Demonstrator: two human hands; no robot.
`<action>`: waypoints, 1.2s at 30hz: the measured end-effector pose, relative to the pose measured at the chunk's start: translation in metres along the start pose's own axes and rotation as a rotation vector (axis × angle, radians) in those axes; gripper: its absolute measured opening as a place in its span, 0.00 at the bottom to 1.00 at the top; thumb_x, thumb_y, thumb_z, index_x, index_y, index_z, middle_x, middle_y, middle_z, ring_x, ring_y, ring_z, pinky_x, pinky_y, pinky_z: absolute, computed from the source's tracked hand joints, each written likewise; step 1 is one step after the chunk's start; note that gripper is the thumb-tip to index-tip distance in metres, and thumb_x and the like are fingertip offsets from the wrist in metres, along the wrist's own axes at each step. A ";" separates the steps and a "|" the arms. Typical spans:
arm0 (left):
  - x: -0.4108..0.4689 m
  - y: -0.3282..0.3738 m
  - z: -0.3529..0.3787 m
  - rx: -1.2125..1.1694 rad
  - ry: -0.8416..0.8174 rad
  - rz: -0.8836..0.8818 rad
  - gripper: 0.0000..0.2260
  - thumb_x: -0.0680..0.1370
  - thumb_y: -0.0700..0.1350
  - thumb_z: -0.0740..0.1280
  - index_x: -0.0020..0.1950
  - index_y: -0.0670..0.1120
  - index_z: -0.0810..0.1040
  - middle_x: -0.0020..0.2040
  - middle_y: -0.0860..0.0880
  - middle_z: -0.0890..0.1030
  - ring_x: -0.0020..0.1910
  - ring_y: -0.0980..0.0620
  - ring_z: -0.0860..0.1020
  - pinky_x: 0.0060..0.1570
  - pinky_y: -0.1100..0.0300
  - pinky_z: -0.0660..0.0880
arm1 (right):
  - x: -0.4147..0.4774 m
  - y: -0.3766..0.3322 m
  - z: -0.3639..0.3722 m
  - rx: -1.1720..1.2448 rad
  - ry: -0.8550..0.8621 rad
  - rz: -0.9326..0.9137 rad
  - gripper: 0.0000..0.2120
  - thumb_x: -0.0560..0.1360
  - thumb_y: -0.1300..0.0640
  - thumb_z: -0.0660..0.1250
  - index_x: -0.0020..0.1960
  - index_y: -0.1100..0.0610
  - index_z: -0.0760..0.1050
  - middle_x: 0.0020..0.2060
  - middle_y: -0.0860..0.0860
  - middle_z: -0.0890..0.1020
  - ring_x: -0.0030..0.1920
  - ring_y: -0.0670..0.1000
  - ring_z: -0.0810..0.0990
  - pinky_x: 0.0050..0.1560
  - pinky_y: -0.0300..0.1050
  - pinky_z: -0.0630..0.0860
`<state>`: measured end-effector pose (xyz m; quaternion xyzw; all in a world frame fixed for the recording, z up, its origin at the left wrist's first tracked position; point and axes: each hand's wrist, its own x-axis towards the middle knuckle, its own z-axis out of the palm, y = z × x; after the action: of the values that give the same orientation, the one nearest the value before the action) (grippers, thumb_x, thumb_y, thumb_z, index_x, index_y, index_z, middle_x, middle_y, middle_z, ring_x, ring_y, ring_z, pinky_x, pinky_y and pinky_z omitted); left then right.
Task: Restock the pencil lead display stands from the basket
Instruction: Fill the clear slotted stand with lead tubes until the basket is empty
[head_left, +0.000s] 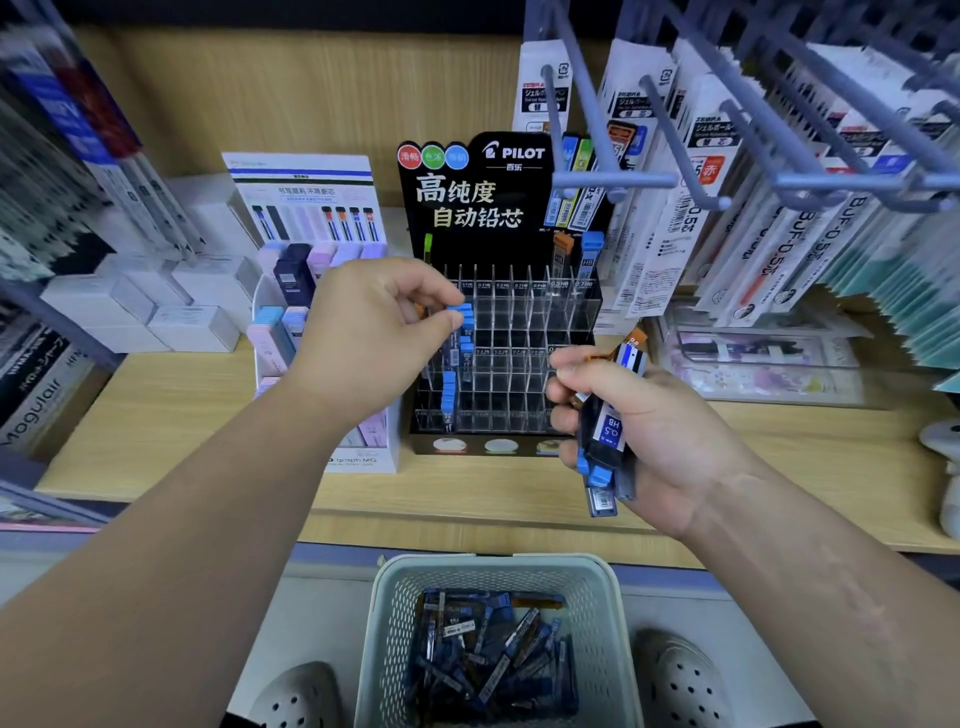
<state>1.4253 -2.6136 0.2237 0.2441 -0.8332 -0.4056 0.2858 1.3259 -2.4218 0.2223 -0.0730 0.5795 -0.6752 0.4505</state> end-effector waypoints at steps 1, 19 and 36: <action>0.002 0.000 -0.002 -0.007 -0.012 -0.001 0.09 0.74 0.38 0.76 0.42 0.52 0.83 0.27 0.57 0.76 0.26 0.60 0.72 0.34 0.73 0.69 | 0.000 0.000 0.000 -0.005 0.000 0.000 0.05 0.77 0.61 0.69 0.49 0.54 0.82 0.37 0.51 0.81 0.31 0.48 0.75 0.31 0.43 0.73; 0.004 -0.007 0.008 0.085 -0.004 0.072 0.07 0.75 0.41 0.75 0.45 0.54 0.82 0.27 0.64 0.76 0.28 0.59 0.73 0.37 0.66 0.74 | -0.001 -0.001 -0.003 -0.012 0.007 0.000 0.05 0.76 0.62 0.69 0.47 0.53 0.82 0.37 0.51 0.81 0.31 0.48 0.75 0.31 0.44 0.72; 0.007 -0.010 0.010 0.251 -0.060 0.087 0.05 0.74 0.44 0.75 0.43 0.54 0.83 0.30 0.69 0.76 0.30 0.63 0.73 0.37 0.66 0.71 | 0.000 0.001 -0.001 -0.026 -0.011 0.000 0.05 0.77 0.63 0.69 0.48 0.54 0.81 0.37 0.52 0.80 0.31 0.48 0.75 0.34 0.44 0.69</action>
<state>1.4154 -2.6185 0.2123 0.2296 -0.8954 -0.2925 0.2451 1.3259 -2.4206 0.2209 -0.0828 0.5859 -0.6672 0.4525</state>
